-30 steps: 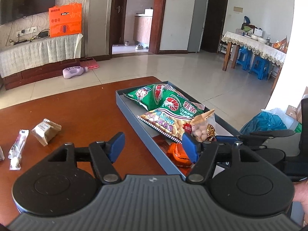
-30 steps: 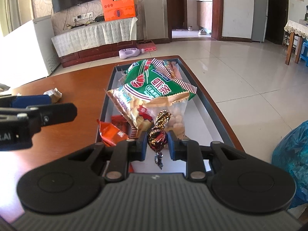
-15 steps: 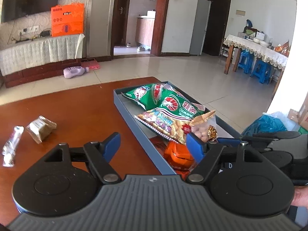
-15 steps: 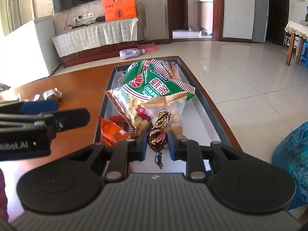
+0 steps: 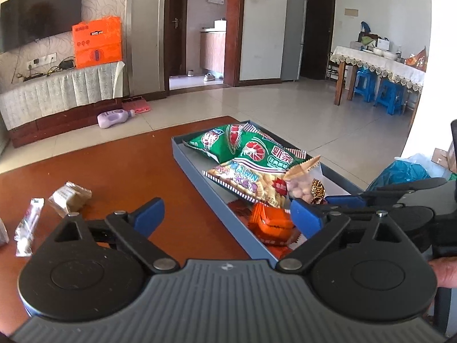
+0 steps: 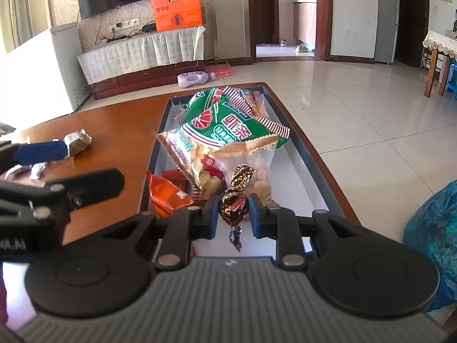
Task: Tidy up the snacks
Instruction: 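Lower right tool into the box and open it to release chocolate, then move left tool to lollipop pack while right tool approaches beige cookie packet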
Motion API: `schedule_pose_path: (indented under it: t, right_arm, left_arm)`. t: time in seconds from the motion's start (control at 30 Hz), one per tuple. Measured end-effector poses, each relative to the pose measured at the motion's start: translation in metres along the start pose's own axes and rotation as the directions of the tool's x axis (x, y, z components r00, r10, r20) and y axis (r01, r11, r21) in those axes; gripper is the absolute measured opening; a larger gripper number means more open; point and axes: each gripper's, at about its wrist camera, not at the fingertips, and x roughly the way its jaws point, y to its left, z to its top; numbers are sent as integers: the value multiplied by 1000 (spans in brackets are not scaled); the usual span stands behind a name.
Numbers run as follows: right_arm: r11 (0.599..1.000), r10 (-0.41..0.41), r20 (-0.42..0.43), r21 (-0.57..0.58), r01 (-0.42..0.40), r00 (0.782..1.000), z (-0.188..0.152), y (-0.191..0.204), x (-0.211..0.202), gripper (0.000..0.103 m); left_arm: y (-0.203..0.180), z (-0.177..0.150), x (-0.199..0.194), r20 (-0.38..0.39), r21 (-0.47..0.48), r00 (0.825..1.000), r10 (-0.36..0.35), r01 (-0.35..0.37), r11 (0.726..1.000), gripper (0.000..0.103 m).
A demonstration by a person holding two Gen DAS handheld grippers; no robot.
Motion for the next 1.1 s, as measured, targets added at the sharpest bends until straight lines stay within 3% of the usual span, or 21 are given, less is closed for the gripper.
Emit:
schedule_pose_path:
  t: [0.17,0.5,0.7,0.8,0.97,1.1]
  right_arm:
    - [999,-31,-22,-19,30,999,-3,1,1,27]
    - [997,-56,-16,-51,55,998,-6,19,-10,27]
    - [995,-74,23,-61,75,997,-6,31,-18,40]
    - [994,-86,70,-59,90,994,-4,38,-24,40]
    - [999,13,215,-40,-4,976,5,54,-46,40]
    - [987,138,235,-111,-115,962,11,87,-48,40]
  left_arm:
    - [-2,-5,1,-9,4,1000,-23,23,1000,97]
    - [11,-13,-7,-60,28,998,6,-4,1000,97]
    - [26,-15,-19,-77,21,997,27,-25,999,97]
    - [34,-17,-30,-65,31,996,53,-52,998,97]
    - [65,-21,-51,-5,27,990,143,-143,989,97]
    - [110,-30,-60,2,-1,971,240,-240,971,97]
